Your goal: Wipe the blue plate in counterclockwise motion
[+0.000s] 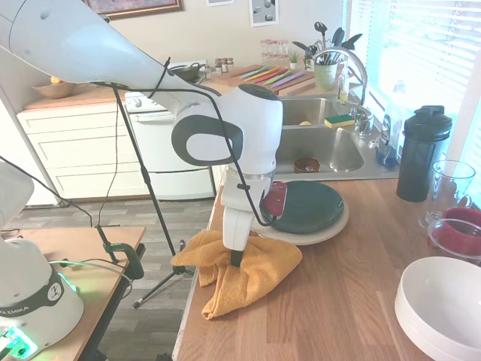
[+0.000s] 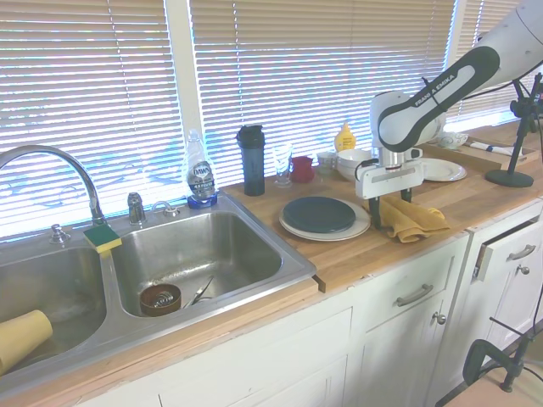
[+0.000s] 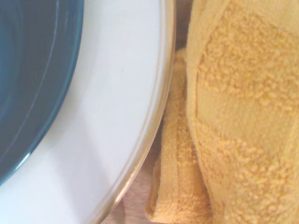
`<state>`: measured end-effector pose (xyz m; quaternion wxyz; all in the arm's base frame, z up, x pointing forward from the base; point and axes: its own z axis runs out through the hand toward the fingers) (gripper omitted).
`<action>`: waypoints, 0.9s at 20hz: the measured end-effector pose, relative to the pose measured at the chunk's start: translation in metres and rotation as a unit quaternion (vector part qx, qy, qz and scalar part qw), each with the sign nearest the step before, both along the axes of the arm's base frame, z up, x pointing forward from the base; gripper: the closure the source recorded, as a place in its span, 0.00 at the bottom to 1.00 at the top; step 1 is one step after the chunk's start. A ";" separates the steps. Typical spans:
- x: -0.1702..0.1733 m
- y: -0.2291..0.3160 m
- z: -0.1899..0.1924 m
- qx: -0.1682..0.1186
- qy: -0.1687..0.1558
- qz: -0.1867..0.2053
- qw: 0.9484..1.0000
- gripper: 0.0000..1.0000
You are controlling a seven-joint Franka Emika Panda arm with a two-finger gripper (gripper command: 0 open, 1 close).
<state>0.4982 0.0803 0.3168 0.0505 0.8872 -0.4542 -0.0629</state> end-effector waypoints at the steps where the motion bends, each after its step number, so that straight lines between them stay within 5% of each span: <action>1: 0.000 0.000 0.000 0.000 0.000 0.000 1.000 0.00; 9: 0.001 -0.007 0.007 0.000 -0.007 -0.007 1.000 0.00; 18: -0.022 -0.044 0.063 0.003 -0.057 -0.017 0.998 0.00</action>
